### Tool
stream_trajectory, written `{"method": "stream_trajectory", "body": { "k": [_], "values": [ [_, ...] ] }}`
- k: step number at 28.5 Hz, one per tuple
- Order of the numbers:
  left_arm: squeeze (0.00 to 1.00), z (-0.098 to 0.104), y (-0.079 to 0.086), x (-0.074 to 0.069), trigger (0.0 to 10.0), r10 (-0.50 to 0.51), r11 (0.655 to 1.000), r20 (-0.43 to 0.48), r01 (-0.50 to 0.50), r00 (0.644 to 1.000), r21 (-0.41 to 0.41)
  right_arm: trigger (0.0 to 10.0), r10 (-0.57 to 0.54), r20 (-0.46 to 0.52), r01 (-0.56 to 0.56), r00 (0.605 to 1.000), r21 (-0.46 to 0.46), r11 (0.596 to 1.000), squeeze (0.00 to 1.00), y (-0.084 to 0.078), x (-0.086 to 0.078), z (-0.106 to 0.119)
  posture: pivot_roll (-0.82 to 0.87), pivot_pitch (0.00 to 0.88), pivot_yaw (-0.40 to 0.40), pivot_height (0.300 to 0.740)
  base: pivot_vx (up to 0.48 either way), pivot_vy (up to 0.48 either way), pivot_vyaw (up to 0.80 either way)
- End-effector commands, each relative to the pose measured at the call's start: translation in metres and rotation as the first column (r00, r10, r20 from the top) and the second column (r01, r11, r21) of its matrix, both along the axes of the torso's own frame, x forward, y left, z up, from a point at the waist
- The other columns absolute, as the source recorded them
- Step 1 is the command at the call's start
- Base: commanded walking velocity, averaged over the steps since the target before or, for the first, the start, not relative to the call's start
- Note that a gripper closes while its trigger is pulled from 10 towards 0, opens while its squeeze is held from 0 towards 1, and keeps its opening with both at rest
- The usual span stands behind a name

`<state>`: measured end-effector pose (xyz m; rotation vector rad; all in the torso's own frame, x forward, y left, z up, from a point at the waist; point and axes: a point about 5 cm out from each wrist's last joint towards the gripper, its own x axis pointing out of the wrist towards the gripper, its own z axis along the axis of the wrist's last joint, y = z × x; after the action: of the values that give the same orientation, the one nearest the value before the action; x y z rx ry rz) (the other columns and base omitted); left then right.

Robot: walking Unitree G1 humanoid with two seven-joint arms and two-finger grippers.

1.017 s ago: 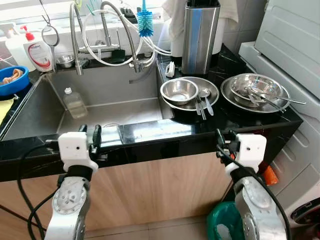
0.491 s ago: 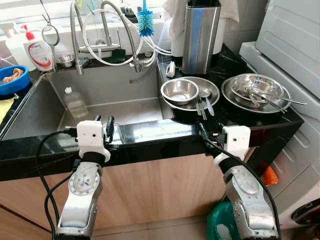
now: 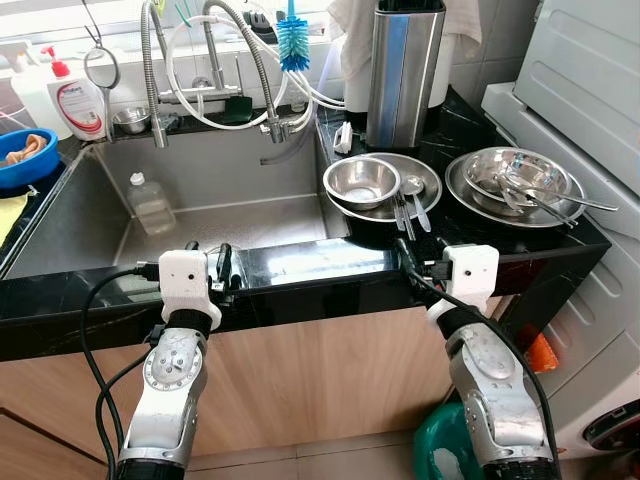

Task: Kitchen organization

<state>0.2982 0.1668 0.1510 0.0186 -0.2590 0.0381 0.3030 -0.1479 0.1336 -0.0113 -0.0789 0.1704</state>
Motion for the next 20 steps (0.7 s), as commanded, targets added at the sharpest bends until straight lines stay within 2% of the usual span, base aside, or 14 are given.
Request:
{"method": "stream_trajectory", "body": {
  "k": [1,4,5,13,20],
  "values": [
    [1.0,0.0027,0.006,0.001,10.0,0.028,0.999,0.02,-0.027,0.999,-0.037,10.0,0.001,0.0,-0.001,1.0,-0.001,1.0,0.0,-0.001,-0.001,-0.0022,-0.15,0.0,0.045,0.74,0.0,0.0,0.0],
    [1.0,0.0031,0.0061,0.0008,10.0,0.024,1.0,0.026,-0.024,0.999,-0.019,10.0,-0.008,0.002,0.008,1.0,0.005,1.0,0.0,-0.0035,-0.0042,-0.0036,-0.15,0.0,0.043,0.74,0.0,0.0,0.0],
    [0.0,0.0025,0.0062,0.0006,10.0,0.025,1.0,0.026,-0.025,0.999,-0.014,10.0,-0.007,0.002,0.007,1.0,0.006,1.0,0.0,-0.0037,-0.0062,-0.0047,-0.15,0.0,0.043,0.74,0.0,0.0,0.0],
    [0.0,0.0007,0.0062,-0.001,10.0,0.026,0.999,0.025,-0.025,0.999,-0.031,10.0,0.0,-0.007,0.0,1.0,0.0,1.0,0.0,-0.0021,-0.0093,-0.0087,-0.14,0.0,0.041,0.74,0.0,0.0,0.0],
    [0.0,0.002,0.0061,-0.001,10.0,0.027,0.999,0.026,-0.027,0.999,-0.035,10.0,0.002,-0.004,-0.002,1.0,-0.003,1.0,0.0,-0.0021,-0.0069,-0.0065,-0.14,0.0,0.04,0.74,0.0,0.432,0.0]
  ]
}}
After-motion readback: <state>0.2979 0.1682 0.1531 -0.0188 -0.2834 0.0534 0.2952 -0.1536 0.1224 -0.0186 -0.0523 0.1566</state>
